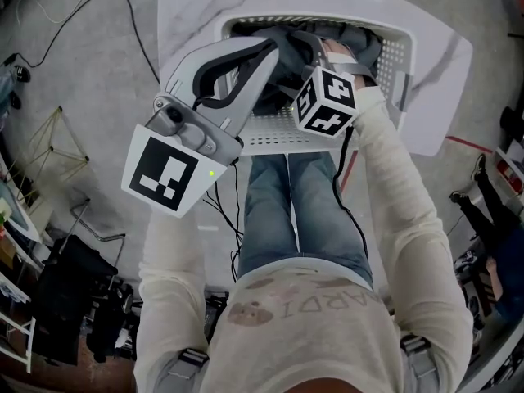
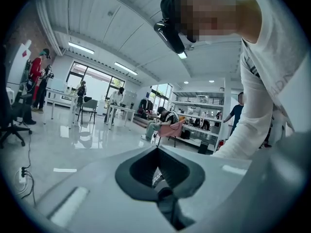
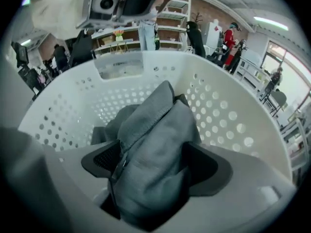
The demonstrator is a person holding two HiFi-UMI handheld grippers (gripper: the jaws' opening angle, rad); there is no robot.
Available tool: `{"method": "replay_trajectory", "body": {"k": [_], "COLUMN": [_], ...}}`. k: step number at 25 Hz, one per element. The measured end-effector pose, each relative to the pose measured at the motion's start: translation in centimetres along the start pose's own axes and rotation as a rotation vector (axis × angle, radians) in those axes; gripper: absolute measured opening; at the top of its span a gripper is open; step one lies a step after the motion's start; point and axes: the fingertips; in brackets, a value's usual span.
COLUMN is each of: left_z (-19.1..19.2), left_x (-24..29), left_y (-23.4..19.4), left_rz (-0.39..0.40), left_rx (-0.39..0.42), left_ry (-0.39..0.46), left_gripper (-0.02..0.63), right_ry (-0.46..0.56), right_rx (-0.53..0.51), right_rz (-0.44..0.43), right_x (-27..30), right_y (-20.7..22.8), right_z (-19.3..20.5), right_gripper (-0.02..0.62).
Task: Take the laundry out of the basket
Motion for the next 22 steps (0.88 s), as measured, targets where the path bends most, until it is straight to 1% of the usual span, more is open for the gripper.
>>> {"method": "replay_trajectory", "body": {"k": [3, 9, 14, 18, 21, 22], "left_z": [0.0, -0.2, 1.5, 2.0, 1.9, 2.0], "left_x": [0.2, 0.3, -1.4, -2.4, -3.3, -3.4], "left_y": [-0.3, -0.4, -1.5, -2.0, -2.0, -2.0], "left_rz": [-0.003, 0.014, 0.005, -0.012, -0.018, -0.02], "left_rx": [0.001, 0.022, 0.024, 0.028, 0.034, 0.035], "left_ry": [0.006, -0.01, -0.026, -0.035, -0.037, -0.037], "left_gripper": [0.0, 0.0, 0.0, 0.0, 0.0, 0.0], "right_ry": [-0.069, -0.187, -0.208, -0.221, -0.195, -0.18], "right_rx": [-0.066, -0.143, -0.162, -0.169, -0.17, -0.169], "right_rz": [0.001, -0.048, -0.053, -0.048, -0.043, -0.039], "right_x": [2.4, 6.0, 8.6, 9.0, 8.6, 8.7], "right_y": [0.4, -0.1, -0.6, -0.8, -0.9, -0.9], "right_z": [1.4, 3.7, 3.5, 3.1, 2.7, 2.8], "right_gripper": [0.463, 0.463, 0.466, 0.468, 0.457, 0.442]}}
Point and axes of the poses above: the fingertips, and each gripper's own axes: x forward along the fingers, y to its right, z out of its underside, and after that the axes turned 9 degrees about x, right-handed
